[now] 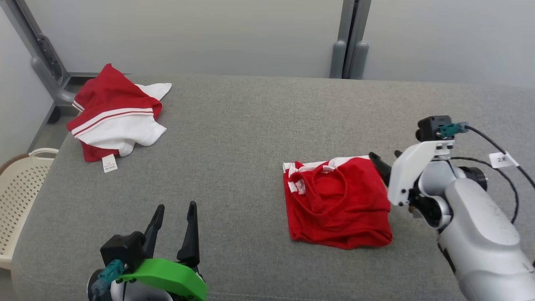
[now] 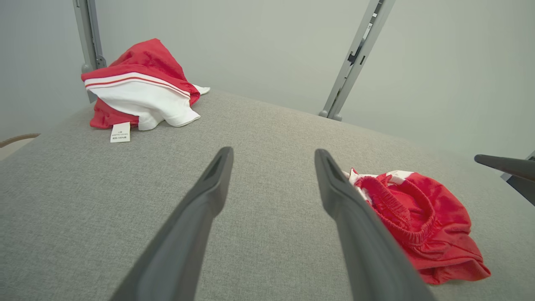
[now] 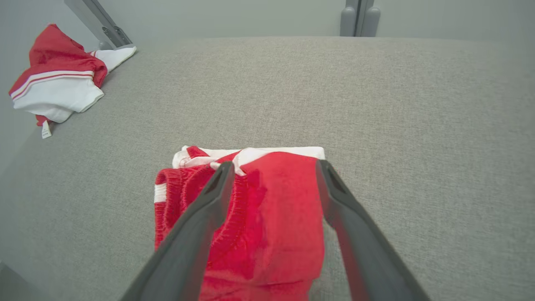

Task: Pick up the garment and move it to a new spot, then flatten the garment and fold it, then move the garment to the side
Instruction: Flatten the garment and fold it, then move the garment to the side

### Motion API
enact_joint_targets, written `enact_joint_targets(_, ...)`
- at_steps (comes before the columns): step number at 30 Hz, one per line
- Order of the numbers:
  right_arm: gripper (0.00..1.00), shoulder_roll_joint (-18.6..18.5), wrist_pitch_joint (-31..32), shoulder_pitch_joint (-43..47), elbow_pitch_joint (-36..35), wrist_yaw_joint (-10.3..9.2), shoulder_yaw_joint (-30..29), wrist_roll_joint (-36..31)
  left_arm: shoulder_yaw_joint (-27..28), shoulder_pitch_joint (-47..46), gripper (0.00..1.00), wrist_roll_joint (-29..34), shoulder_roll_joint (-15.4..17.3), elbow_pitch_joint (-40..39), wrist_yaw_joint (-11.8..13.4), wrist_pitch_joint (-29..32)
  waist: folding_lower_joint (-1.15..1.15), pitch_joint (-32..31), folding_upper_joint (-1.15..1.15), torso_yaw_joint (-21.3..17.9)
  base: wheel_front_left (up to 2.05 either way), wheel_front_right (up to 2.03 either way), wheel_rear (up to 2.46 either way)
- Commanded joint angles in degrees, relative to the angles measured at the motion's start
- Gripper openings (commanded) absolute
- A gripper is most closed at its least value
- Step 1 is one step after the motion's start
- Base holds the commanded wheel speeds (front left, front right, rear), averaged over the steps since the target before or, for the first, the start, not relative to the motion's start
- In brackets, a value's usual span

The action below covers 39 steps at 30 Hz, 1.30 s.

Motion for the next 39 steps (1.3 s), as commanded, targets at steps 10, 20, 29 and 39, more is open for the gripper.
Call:
enact_joint_targets(10, 1.0, -6.5, 8.7, 4.7, -2.5, 0.0, -4.4, 4.6, -0.7, -1.9, 1.0, 1.7, 2.2, -2.2, 0.7, 2.0, 0.0, 2.3, 0.0, 1.6, 0.0, 0.0, 0.0)
enact_joint_targets(20, 1.0, -8.0, 9.5, 3.5, 1.6, 0.0, -4.8, 9.6, -1.1, -4.2, 1.0, 2.6, 3.0, -3.1, 0.9, 3.3, 0.0, 5.3, 0.0, 4.7, 0.0, 0.0, 0.0)
enact_joint_targets(29, 1.0, -7.8, 9.5, 1.6, 7.0, 0.0, -5.1, 13.3, -0.9, -4.9, 1.0, 2.7, 2.7, -3.1, 1.1, 2.9, 0.0, 7.2, 0.0, 7.2, 0.0, 0.0, 0.0)
enact_joint_targets(39, 0.39, -7.2, 7.7, -0.4, 10.4, 0.0, -1.1, 13.8, -0.8, -5.6, 1.0, 2.4, 2.4, -2.8, 1.1, 2.3, 0.0, 8.1, 0.0, 8.0, 0.0, 0.0, 0.0)
